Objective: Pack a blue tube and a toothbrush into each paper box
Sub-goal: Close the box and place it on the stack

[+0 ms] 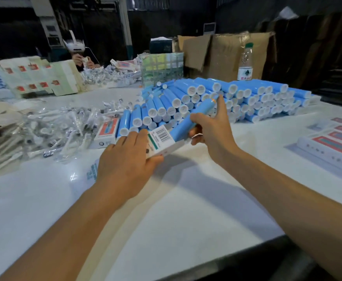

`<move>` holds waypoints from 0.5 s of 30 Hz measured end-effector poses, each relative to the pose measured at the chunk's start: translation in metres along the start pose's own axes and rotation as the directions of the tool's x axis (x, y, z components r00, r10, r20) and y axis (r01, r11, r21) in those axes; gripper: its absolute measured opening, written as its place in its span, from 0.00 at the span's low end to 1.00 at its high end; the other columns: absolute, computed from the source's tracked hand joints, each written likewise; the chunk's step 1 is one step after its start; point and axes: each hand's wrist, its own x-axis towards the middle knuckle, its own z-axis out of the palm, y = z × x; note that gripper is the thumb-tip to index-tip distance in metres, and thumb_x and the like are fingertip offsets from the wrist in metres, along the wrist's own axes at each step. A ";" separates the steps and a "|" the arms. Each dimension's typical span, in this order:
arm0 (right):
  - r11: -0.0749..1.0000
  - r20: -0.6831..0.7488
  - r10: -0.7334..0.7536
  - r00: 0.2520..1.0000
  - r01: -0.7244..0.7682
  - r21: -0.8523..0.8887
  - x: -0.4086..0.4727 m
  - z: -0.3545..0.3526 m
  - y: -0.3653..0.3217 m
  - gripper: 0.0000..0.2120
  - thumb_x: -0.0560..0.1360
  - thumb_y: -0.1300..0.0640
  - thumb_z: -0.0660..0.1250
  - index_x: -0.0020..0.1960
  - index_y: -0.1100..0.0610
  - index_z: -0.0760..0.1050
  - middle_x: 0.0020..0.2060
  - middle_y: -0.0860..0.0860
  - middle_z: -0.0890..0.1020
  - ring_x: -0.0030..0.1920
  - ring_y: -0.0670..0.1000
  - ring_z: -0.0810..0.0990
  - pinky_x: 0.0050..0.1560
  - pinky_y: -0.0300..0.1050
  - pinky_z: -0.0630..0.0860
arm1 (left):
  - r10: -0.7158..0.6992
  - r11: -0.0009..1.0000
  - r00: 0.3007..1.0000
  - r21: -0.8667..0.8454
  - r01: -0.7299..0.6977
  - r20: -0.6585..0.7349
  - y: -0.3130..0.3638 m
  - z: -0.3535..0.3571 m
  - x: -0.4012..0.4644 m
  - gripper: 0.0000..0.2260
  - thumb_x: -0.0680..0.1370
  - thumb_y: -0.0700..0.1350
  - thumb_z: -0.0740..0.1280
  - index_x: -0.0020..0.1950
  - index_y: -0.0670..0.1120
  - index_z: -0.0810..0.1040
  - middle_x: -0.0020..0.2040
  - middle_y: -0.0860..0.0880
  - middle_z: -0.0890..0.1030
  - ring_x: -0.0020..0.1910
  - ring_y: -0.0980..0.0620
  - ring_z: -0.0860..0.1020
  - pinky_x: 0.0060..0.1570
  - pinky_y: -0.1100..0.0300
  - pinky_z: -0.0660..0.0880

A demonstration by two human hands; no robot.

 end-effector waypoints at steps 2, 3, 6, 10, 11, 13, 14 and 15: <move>0.999 -0.006 -0.029 1.000 0.029 0.026 -0.002 0.002 0.003 0.32 0.76 0.61 0.64 0.74 0.46 0.55 0.35 0.53 0.78 0.23 0.48 0.74 0.22 0.39 0.70 | -0.001 1.000 1.000 0.001 0.001 -0.015 0.001 -0.001 -0.001 0.34 0.74 0.65 0.50 0.74 0.47 0.58 0.68 0.48 0.68 0.63 0.45 0.68 0.53 0.51 0.67; 0.998 -0.029 -0.039 0.999 0.041 0.049 -0.003 0.002 0.003 0.27 0.77 0.60 0.64 0.72 0.49 0.59 0.36 0.53 0.78 0.23 0.47 0.73 0.22 0.39 0.69 | -0.004 1.000 1.000 -0.004 0.004 -0.024 0.001 -0.002 -0.002 0.33 0.74 0.64 0.51 0.74 0.46 0.58 0.68 0.47 0.68 0.63 0.45 0.69 0.53 0.51 0.67; 0.990 -0.116 -0.036 0.993 0.051 0.131 -0.003 -0.002 0.001 0.26 0.76 0.61 0.67 0.69 0.49 0.59 0.36 0.54 0.79 0.22 0.47 0.72 0.22 0.38 0.69 | -0.006 1.000 1.000 0.000 0.006 -0.020 0.002 -0.002 -0.003 0.33 0.75 0.64 0.52 0.74 0.46 0.58 0.69 0.47 0.67 0.64 0.45 0.68 0.54 0.51 0.67; 0.996 -0.118 -0.069 0.991 0.076 0.053 -0.009 0.000 0.006 0.17 0.75 0.59 0.69 0.58 0.47 0.66 0.35 0.53 0.79 0.24 0.48 0.73 0.23 0.38 0.69 | -0.024 1.000 1.000 -0.013 0.024 -0.019 0.003 -0.004 -0.003 0.34 0.74 0.64 0.51 0.74 0.46 0.57 0.69 0.47 0.67 0.64 0.45 0.68 0.55 0.51 0.66; 0.996 -0.117 -0.094 0.989 0.093 -0.015 -0.010 0.001 0.009 0.09 0.75 0.57 0.69 0.53 0.48 0.71 0.35 0.52 0.79 0.26 0.48 0.73 0.24 0.39 0.68 | -0.027 0.999 0.999 -0.017 0.027 -0.022 0.003 -0.004 -0.003 0.34 0.74 0.64 0.50 0.75 0.46 0.57 0.68 0.47 0.67 0.64 0.45 0.68 0.55 0.51 0.66; 0.982 -0.087 -0.117 0.989 0.102 -0.160 -0.013 0.005 0.013 0.09 0.77 0.52 0.65 0.41 0.52 0.78 0.38 0.50 0.81 0.31 0.44 0.73 0.32 0.41 0.69 | -0.024 1.000 1.000 -0.016 0.023 -0.019 0.003 -0.006 -0.004 0.35 0.73 0.65 0.47 0.75 0.46 0.56 0.68 0.48 0.67 0.64 0.46 0.68 0.55 0.52 0.66; 0.975 -0.057 -0.109 0.992 0.095 -0.202 -0.015 0.006 0.016 0.15 0.79 0.49 0.62 0.37 0.54 0.79 0.38 0.47 0.82 0.33 0.41 0.74 0.36 0.42 0.69 | -0.018 1.000 1.000 -0.014 0.018 -0.014 0.003 -0.006 -0.005 0.36 0.72 0.66 0.46 0.75 0.46 0.56 0.68 0.48 0.67 0.64 0.46 0.67 0.55 0.52 0.66; 0.973 -0.033 -0.106 0.994 0.096 -0.211 -0.015 0.008 0.018 0.19 0.80 0.48 0.60 0.37 0.57 0.79 0.37 0.45 0.83 0.33 0.39 0.74 0.37 0.42 0.68 | -0.014 1.000 1.000 -0.013 0.014 -0.009 0.002 -0.006 -0.005 0.36 0.73 0.66 0.46 0.75 0.47 0.55 0.69 0.48 0.66 0.65 0.46 0.67 0.56 0.52 0.66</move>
